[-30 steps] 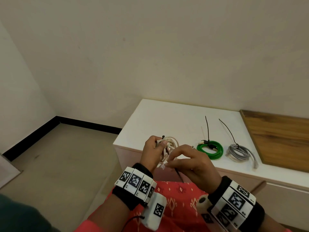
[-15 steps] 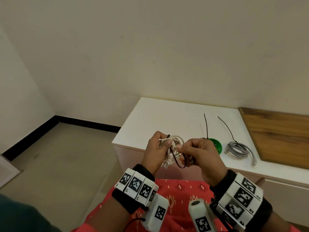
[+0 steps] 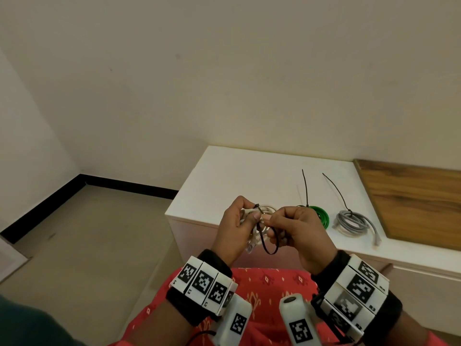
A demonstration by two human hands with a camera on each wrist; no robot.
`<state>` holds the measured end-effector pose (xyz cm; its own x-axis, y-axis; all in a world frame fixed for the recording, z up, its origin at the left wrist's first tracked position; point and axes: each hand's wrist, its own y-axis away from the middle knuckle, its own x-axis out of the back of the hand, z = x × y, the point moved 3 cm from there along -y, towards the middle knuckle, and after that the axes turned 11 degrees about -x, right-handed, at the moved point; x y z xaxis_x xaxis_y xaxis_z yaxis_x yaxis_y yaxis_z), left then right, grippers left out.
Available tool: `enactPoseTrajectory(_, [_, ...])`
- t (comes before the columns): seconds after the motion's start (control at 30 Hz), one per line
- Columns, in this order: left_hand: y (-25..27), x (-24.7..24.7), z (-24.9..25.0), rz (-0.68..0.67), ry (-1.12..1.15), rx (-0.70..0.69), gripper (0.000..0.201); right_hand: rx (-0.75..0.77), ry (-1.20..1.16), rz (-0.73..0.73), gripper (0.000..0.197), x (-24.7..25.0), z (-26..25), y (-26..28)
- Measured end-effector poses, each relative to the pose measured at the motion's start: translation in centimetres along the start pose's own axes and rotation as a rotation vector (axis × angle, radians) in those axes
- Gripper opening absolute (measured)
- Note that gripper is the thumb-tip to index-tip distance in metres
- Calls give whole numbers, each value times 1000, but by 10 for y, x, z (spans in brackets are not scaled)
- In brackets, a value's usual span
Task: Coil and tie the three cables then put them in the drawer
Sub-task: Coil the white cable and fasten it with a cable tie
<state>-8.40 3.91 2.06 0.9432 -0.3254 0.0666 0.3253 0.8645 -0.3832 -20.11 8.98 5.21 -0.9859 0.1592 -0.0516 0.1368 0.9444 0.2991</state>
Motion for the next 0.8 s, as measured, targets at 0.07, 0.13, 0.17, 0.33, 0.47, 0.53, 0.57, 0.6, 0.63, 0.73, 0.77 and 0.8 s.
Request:
enactPoseTrajectory(0.07, [0, 1, -1, 4, 2, -5, 12, 0, 4, 4, 23, 0, 0, 0])
enactPoseTrajectory(0.13, [0, 1, 0, 8, -2, -5, 11, -1, 1, 7, 22, 0, 0, 0])
enactPoseTrajectory(0.17, [0, 0, 0, 6, -3, -3, 10, -1, -1, 8, 22, 0, 0, 0])
enactPoseTrajectory(0.33, [1, 2, 2, 4, -6, 0, 12, 9, -18, -5, 23, -1, -1, 0])
enactPoseTrajectory(0.47, [1, 2, 2, 10, -8, -2, 11, 17, -24, -17, 22, -1, -1, 0])
enactPoseTrajectory(0.53, [0, 2, 2, 16, -14, 2, 10, 18, -27, -18, 21, -1, -1, 0])
enactPoseTrajectory(0.57, [0, 2, 3, 18, -17, 5, 11, 18, -28, -17, 22, -1, -1, 0])
enactPoseTrajectory(0.6, [0, 2, 3, 20, -20, 10, 13, 17, -28, -17, 22, -1, -1, 0])
enactPoseTrajectory(0.63, [0, 2, 3, 20, -20, 13, 16, 17, -27, -17, 22, -1, -1, 0])
enactPoseTrajectory(0.73, [0, 2, 4, 19, -31, 14, 19, 10, -24, -21, 23, -2, -1, 0])
enactPoseTrajectory(0.77, [0, 2, 4, 19, -33, 11, 19, 7, -26, -21, 23, -2, -1, 0])
enactPoseTrajectory(0.8, [0, 2, 5, 18, -35, 7, 19, 5, -27, -22, 23, -2, -1, 0])
